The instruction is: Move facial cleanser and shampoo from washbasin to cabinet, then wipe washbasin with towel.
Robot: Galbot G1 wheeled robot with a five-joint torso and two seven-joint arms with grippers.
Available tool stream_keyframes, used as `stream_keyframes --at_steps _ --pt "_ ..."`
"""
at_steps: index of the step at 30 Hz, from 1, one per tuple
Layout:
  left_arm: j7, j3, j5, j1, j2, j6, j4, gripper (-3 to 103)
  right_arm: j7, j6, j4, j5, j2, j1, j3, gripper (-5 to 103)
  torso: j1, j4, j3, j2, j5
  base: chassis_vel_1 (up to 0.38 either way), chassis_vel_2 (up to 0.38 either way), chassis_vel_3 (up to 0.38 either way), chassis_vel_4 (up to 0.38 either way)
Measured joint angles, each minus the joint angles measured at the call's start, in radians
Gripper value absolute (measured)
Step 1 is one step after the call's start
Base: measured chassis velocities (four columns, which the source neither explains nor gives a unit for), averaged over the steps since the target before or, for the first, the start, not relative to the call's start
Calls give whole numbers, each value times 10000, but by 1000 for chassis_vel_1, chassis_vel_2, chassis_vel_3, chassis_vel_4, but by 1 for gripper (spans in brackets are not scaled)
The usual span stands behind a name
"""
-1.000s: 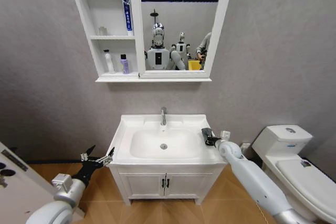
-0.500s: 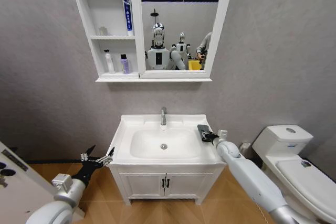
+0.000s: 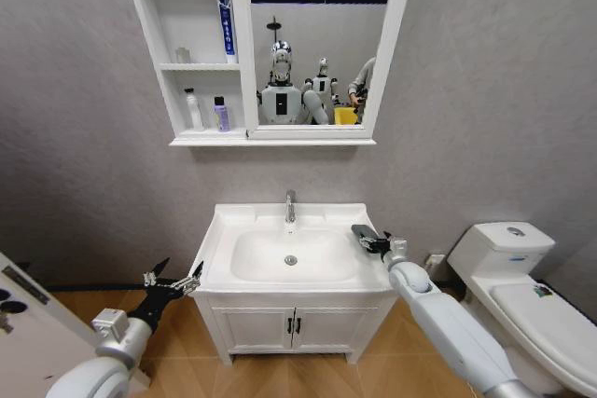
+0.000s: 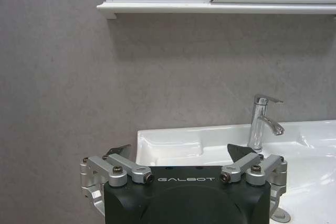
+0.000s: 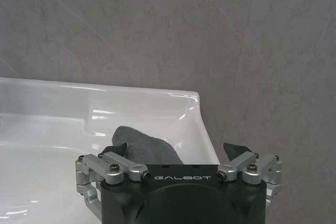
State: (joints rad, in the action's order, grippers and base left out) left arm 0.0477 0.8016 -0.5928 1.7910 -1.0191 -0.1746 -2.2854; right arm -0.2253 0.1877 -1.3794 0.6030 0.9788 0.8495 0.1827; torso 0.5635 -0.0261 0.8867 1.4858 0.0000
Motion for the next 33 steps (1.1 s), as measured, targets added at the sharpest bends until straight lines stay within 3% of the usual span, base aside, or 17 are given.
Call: stream_keyframes --at_steps 13,17,20,22,23,26,27,29,30,33 --pt "0 0 0 0 0 0 0 100 -318 131 -339 -231 -69 153 104 100 1 -1 0 0 0 0 0 0 0" --pt "-1 0 0 0 0 0 0 100 -599 235 -1717 49 -340 1043 705 100 0 -3 0 0 0 0 0 0 0" --pt "0 0 0 0 0 0 0 100 -454 -100 -2823 -63 -571 1998 1308 100 0 0 -1 0 -1 0 0 0 0" --pt "1 1 0 0 0 0 0 100 -41 -746 -3846 -842 -692 3474 2420 100 0 -1 -1 0 -2 0 0 0 0" --pt "1 1 0 0 0 0 0 100 -41 -746 -3846 -842 -692 3474 2420 100 0 -1 -1 0 -2 0 0 0 0" --pt "0 1 0 0 0 0 0 100 -121 -1060 -5212 -1408 -505 5873 4139 100 0 -5 -2 1 4 0 0 0 0" --pt "0 1 0 0 0 0 0 100 -121 -1060 -5212 -1408 -505 5873 4139 100 0 -5 -2 1 4 0 0 0 0" --pt "3 2 0 0 0 0 0 100 -140 -1399 -6293 -1714 -183 7918 5652 100 -1 -3 -2 1 2 0 0 0 0" --pt "3 2 0 0 0 0 0 100 -140 -1399 -6293 -1714 -183 7918 5652 100 -1 -3 -2 1 2 0 0 0 0" --pt "2 1 0 0 2 0 -2 100 35 -1876 -7656 -1924 698 10178 7393 100 -1 -4 -3 3 -8 0 0 0 0"
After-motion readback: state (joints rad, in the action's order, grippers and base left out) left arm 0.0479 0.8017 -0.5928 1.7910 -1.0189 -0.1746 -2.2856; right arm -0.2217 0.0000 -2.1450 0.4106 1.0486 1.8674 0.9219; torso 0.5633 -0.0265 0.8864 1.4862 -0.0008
